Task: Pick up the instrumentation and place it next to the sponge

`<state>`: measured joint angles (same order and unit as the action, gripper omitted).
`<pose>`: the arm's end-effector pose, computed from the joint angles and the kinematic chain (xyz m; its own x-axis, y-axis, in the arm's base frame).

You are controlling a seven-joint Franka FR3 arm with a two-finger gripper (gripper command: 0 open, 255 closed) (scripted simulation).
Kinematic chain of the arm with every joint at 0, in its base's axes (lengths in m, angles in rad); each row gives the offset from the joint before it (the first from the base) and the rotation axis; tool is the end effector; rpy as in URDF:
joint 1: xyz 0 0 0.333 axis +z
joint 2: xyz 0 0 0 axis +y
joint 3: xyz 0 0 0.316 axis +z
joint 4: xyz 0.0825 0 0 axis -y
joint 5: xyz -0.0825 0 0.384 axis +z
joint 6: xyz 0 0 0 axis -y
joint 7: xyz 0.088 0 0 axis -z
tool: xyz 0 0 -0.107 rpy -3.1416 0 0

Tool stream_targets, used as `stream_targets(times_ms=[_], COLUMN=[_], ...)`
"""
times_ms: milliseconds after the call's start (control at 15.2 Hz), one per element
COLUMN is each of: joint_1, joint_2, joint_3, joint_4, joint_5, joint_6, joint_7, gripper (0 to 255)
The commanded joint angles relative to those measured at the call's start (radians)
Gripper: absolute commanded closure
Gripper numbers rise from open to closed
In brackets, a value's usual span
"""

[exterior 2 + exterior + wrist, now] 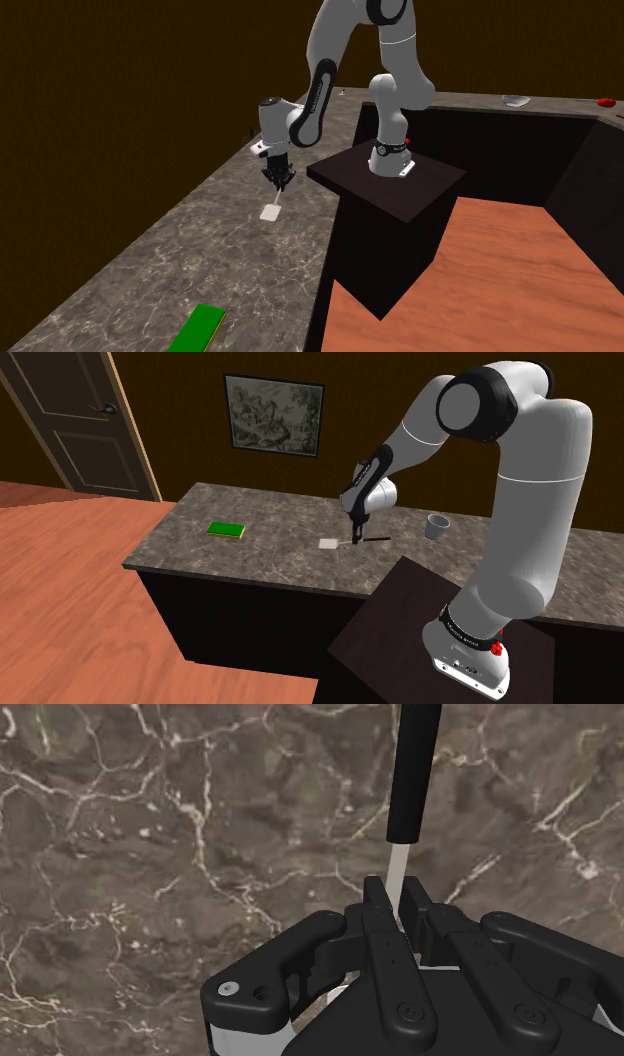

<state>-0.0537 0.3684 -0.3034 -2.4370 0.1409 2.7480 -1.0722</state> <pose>0.4442 -0.1820 0.1598 0.8230 0.5642 -0.0661 0.5655 -0.8248 0.0008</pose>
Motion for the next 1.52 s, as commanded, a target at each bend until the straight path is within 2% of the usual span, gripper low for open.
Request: stream_targets(times_ms=[0,660,1452], joint_1=[0.011,0.052,0.213], joint_2=[-0.031,-0.175,-0.032], joint_3=[-0.015,-0.073,0.042], joint_4=[-0.008,-0.021,0.213], joint_5=[-0.017,-0.110,-0.070], joint_6=[-0.022,-0.146,-0.251], joint_7=[0.011,0.072,0.324], gripper=[255,255,255])
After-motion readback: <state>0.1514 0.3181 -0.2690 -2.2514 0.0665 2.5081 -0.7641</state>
